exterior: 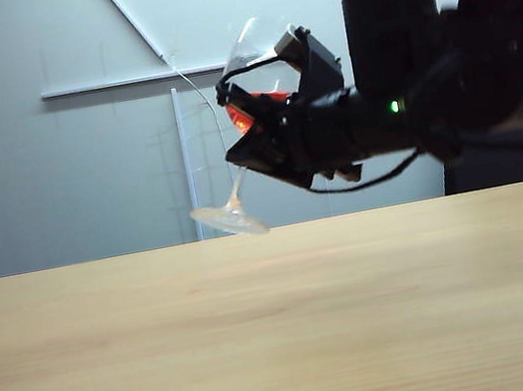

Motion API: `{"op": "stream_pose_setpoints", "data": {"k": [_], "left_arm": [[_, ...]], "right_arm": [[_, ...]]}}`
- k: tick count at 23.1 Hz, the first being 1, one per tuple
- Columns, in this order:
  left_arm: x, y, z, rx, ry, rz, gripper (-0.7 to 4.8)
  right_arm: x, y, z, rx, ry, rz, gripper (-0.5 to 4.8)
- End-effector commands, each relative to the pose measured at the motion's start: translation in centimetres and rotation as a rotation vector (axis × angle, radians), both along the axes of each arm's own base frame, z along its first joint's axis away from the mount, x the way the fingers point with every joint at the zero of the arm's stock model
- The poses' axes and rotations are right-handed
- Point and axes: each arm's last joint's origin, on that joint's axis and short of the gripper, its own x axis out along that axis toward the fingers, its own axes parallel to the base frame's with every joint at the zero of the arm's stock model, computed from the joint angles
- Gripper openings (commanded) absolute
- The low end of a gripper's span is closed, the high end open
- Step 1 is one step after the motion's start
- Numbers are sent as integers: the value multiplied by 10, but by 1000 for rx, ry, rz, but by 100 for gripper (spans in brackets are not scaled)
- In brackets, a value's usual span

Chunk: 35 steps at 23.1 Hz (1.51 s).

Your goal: Gently pick up the goblet, rotate it counterclockwise for two full turns (viewing from above), and then place it back on the table.

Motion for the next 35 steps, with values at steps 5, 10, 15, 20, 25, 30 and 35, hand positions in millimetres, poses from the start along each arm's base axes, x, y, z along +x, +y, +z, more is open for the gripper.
{"op": "stream_pose_setpoints", "data": {"k": [5, 10, 15, 20, 25, 30, 35], "left_arm": [[0, 0, 2, -6, -15, -3, -5], [0, 0, 2, -6, -15, -3, -5], [0, 0, 2, -6, -15, -3, -5], [0, 0, 2, -6, -15, -3, -5], [-1, 0, 3, -12, -27, -2, -5], [-2, 1, 6, -24, -55, -3, -5], [-3, 1, 7, -29, -66, -3, -5]], "right_arm": [[-10, -12, 50, -340, -162, -240, -5], [-18, -19, 67, -568, -264, -305, -5], [-27, -15, 74, -788, -348, -368, -5], [-34, -7, 75, -936, -423, -349, -5], [-36, -4, 75, -815, -386, -294, -5], [-42, -3, 73, -494, -328, -177, -5], [-56, -9, 67, -187, -282, -155, -5]]}}
